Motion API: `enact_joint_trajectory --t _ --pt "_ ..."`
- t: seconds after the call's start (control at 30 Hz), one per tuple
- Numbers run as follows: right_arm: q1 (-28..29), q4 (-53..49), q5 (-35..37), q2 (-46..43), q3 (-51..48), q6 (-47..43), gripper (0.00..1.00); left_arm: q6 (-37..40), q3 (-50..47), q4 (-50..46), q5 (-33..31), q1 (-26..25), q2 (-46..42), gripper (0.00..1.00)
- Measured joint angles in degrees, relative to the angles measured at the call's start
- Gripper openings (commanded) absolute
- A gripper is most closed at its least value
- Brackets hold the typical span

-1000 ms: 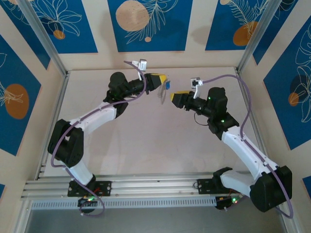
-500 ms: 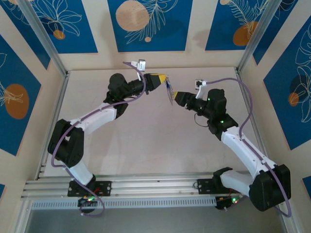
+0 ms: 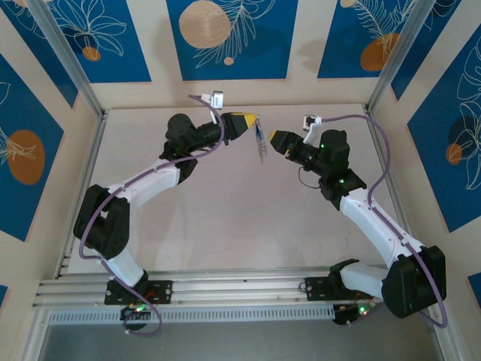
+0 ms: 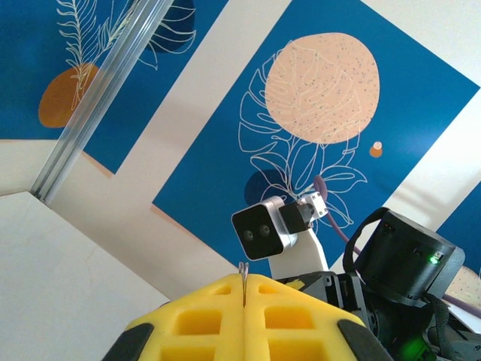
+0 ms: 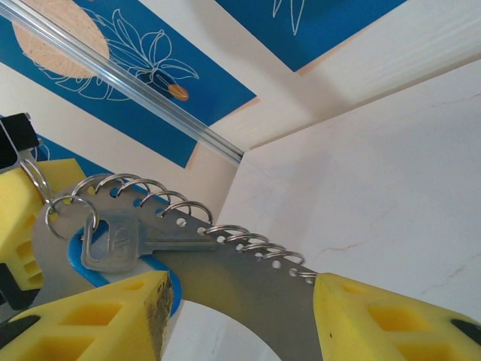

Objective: Put the keys on the keyring

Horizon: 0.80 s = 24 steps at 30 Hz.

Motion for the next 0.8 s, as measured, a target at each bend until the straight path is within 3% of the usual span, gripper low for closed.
enact_joint_trajectory --t 0.33,0.8 --pt "-2.8 6.4 -4.7 1.1 2.2 0.4 0.52 -0.5 -0.5 0.8 -0.1 0.0 -3.5 0.00" --pt "-4.2 10.1 -9.7 5.9 8.0 2.6 0.52 -11.4 -0.7 11.4 -0.1 0.0 2.1 0.00"
